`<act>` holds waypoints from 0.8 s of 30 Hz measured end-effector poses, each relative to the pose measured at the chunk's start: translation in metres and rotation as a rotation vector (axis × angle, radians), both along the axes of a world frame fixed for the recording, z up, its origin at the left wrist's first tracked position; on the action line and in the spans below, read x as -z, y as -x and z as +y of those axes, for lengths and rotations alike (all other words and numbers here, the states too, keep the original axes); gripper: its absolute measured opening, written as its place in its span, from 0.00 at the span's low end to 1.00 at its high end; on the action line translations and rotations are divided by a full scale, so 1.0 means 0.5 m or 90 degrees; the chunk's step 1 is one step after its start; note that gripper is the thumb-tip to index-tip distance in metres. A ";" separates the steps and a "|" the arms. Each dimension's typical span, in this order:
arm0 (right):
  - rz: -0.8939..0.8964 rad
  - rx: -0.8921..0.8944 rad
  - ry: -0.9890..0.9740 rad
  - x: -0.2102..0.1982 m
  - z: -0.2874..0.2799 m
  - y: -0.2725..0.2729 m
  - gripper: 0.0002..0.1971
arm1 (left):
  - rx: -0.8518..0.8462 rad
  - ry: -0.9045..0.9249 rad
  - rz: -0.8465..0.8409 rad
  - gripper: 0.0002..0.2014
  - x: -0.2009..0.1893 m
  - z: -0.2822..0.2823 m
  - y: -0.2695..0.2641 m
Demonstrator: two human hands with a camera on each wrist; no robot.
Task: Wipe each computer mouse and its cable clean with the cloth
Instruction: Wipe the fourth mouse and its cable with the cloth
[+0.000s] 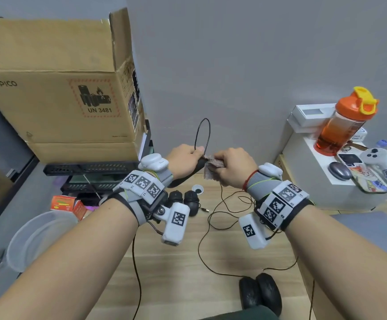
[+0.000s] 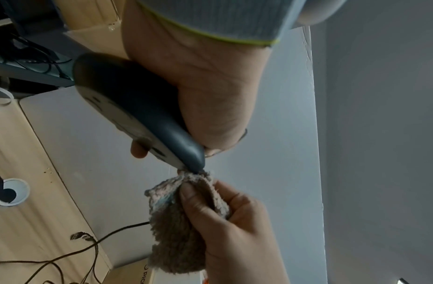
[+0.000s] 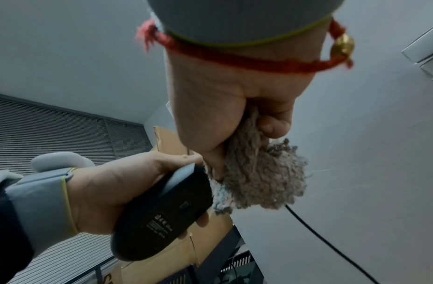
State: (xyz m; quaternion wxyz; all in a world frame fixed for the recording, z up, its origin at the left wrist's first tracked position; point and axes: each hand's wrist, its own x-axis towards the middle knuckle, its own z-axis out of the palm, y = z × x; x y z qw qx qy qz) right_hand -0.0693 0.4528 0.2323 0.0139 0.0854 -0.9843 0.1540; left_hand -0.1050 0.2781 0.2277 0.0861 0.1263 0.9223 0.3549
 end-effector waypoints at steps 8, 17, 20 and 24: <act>-0.119 0.165 -0.020 0.091 0.108 0.014 0.06 | -0.080 -0.112 0.020 0.27 -0.028 -0.064 0.015; -0.101 0.322 0.068 0.124 0.162 0.012 0.08 | -0.096 -0.095 -0.001 0.28 -0.045 -0.099 0.026; -0.019 0.266 0.158 0.074 0.118 0.026 0.10 | -0.041 0.001 -0.017 0.27 -0.036 -0.072 0.010; 0.069 0.127 0.200 0.003 0.038 0.029 0.13 | -0.010 0.040 -0.034 0.32 -0.014 -0.027 -0.007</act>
